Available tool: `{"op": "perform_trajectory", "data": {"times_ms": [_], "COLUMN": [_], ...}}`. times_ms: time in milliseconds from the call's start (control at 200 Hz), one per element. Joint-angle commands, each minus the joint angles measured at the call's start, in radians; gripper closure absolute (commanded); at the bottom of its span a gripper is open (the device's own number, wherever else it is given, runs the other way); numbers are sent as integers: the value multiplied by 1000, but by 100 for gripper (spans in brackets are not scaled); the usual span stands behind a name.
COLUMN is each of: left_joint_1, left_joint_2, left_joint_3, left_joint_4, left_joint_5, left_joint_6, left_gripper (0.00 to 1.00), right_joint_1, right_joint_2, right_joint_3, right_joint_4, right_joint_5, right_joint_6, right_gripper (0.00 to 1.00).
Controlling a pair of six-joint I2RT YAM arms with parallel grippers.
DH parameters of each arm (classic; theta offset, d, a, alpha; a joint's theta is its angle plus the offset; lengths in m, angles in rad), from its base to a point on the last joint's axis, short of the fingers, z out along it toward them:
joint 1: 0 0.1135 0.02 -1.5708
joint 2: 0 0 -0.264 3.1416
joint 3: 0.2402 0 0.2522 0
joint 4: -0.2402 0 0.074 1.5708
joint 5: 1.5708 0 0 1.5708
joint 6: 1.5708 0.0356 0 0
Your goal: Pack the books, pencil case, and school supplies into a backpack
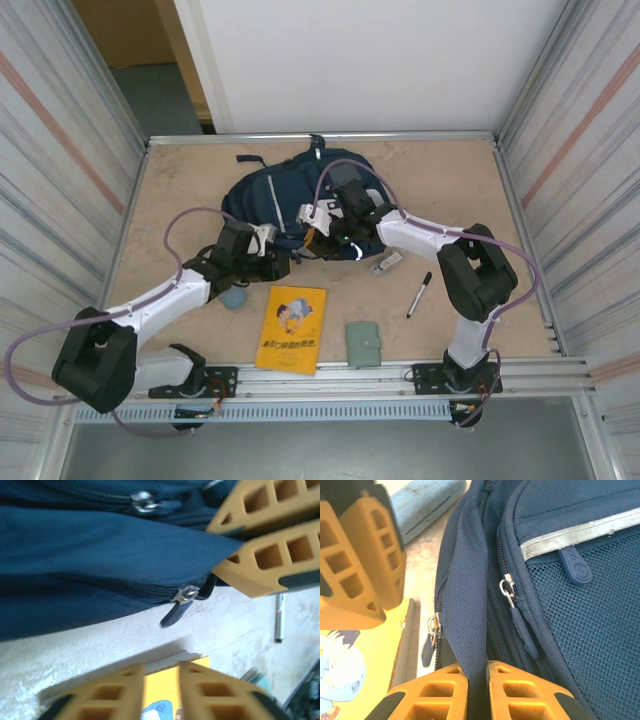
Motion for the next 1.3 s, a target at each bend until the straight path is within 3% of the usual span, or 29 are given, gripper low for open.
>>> {"op": "perform_trajectory", "data": {"times_ms": [0,65,160,336,561,752,997,1293], "left_joint_1": [6,5,0,-12,-15,-13,-32,-34], "left_joint_2": [-58,-83,-97,-30,27,83,121,106], "left_joint_3": [-34,-48,-59,-58,-18,21,-6,3], "left_joint_4": [43,54,72,143,101,83,212,177], "left_joint_5": [28,-1,-29,14,-78,-99,25,78], "left_joint_6": [-64,-84,-93,-128,-115,-61,7,43], "left_gripper": [60,53,50,54,51,58,69,83], "right_joint_1": [10,18,33,65,91,108,105,90], "right_joint_2": [-45,-39,-26,-25,-39,-42,-36,-4], "right_joint_3": [-2,1,12,31,38,26,23,38], "right_joint_4": [10,18,24,20,28,21,16,-4], "right_joint_5": [-68,-72,-77,-114,-153,-191,-190,-145], "right_joint_6": [-28,-26,-17,-18,-4,-31,-44,-41], "right_gripper": [100,100,100,100,100,100,100,100]}}
